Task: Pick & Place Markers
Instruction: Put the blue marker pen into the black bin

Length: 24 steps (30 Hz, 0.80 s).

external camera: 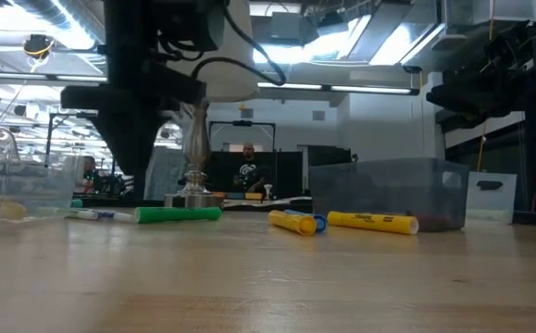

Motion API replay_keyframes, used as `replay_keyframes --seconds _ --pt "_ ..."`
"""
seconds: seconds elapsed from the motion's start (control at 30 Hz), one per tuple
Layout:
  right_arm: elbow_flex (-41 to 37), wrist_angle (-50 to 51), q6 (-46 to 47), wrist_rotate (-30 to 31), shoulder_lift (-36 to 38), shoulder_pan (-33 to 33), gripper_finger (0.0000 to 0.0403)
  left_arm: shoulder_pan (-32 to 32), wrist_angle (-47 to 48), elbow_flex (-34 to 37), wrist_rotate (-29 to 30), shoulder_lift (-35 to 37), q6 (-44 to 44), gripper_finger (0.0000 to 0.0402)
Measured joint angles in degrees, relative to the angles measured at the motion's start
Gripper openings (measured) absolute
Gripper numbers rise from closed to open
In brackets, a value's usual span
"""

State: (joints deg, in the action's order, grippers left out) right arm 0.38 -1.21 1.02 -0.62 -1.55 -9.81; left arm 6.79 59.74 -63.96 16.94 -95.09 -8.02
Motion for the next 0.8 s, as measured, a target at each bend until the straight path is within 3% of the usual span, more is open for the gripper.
replay_keyframes --seconds 0.33,0.8 --pt "0.0 0.01 0.0 0.01 0.01 -0.01 0.009 0.02 0.75 -0.02 -0.38 -0.69 7.59 0.0175" --pt "0.0 0.0 0.0 0.01 0.01 0.0 0.0091 0.02 5.07 -0.05 1.56 -11.96 10.76 0.016"
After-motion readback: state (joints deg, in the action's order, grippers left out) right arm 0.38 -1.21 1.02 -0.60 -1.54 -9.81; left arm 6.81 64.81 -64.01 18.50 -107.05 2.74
